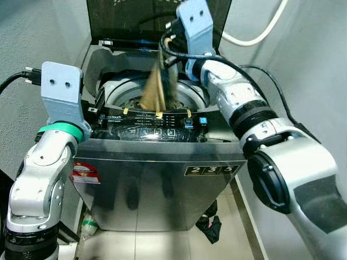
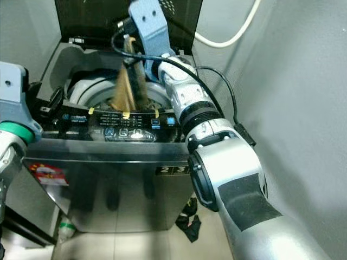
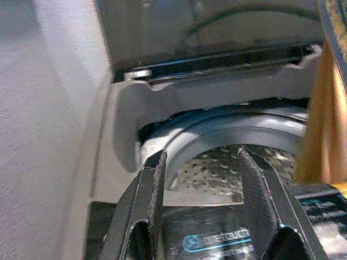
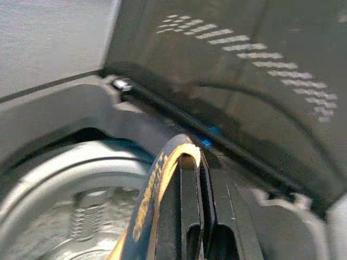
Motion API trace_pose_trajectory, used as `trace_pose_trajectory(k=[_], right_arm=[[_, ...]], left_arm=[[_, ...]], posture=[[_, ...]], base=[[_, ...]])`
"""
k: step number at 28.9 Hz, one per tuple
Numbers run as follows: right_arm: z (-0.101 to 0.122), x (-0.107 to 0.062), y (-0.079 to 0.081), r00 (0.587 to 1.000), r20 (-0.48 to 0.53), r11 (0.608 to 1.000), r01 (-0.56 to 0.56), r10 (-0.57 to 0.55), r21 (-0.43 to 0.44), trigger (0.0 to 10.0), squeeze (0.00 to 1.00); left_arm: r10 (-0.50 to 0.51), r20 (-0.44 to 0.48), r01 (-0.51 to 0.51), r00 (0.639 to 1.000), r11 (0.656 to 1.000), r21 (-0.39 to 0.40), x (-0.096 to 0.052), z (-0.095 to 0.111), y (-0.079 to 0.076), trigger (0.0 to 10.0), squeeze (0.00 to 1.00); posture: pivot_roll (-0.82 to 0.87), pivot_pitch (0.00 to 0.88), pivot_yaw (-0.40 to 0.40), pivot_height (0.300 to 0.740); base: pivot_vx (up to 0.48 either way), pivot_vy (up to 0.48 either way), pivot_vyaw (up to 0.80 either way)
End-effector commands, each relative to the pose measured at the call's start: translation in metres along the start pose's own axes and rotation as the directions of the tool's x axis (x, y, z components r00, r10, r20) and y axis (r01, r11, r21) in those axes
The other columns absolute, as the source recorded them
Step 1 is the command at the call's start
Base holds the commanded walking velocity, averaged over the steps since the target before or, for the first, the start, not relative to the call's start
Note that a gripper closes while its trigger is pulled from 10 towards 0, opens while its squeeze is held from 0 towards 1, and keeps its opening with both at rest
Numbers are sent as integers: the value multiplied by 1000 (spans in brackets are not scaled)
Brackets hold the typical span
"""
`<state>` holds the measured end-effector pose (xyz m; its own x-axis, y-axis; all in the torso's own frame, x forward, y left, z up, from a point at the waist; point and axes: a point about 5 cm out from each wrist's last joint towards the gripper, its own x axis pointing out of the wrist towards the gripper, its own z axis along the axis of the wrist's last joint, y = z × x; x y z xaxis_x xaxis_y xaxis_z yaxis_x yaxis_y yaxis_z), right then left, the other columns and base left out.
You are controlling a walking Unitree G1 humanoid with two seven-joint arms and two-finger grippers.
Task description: Clothes washing
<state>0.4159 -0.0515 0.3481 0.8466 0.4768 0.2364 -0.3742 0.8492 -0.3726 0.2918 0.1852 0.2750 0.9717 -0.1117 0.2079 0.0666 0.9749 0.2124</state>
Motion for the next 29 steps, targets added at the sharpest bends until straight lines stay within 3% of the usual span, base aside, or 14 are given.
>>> trace_pose_trajectory(k=[1,3,9,12,15,20,22,25,26,28,29], right_arm=[[-5,-3,-8,999,-23,998,42,-43,-53,10000,0],[-13,-5,-10,997,-76,996,27,-33,-89,10000,0],[-34,-10,-9,969,-242,994,-73,52,-78,10000,0],[-36,-11,-9,964,-259,994,-86,64,-74,10000,0],[-44,-14,2,901,-346,964,-260,262,51,10000,0],[-46,-16,7,866,-372,940,-335,333,61,10000,0],[-47,-16,14,850,-363,924,-363,383,125,10000,43],[-46,-16,16,843,-356,915,-375,404,150,10000,43],[-42,-14,19,843,-332,905,-380,423,188,10000,1000],[-28,-11,20,853,-245,876,-393,461,280,10000,1000],[-28,-11,20,853,-245,876,-393,461,280,10000,1000]], left_arm=[[-56,-23,57,998,998,10,-1,-1,-6,10000,0],[-88,-29,88,996,996,10,0,-1,-8,10000,0],[-117,-61,117,991,993,3,1,-2,-9,10000,0],[-120,-63,120,991,993,2,1,-2,-9,10000,0],[-162,-63,162,985,987,-6,2,0,-9,10000,0],[-167,-67,167,984,986,-1,3,1,-7,10000,0],[-165,-74,166,983,986,2,4,1,-4,10000,0],[-165,-77,166,983,986,2,4,1,-3,10000,0],[-166,-78,167,983,986,-1,4,2,-3,10000,0],[-163,-85,164,983,986,2,4,1,-1,10000,0],[-163,-85,164,983,986,2,4,1,-1,10000,0]], posture=[[152,50,17,740],[154,53,28,740],[152,49,36,740],[152,49,36,740],[147,38,42,740],[147,39,43,740],[153,33,47,740],[153,33,47,740],[152,26,51,740],[155,26,56,740],[155,26,56,740]], base=[[0,0,0],[0,0,0],[0,0,0],[0,0,0],[0,0,0],[0,0,0],[0,0,0],[0,0,0],[0,0,0],[0,0,0],[0,0,0]])
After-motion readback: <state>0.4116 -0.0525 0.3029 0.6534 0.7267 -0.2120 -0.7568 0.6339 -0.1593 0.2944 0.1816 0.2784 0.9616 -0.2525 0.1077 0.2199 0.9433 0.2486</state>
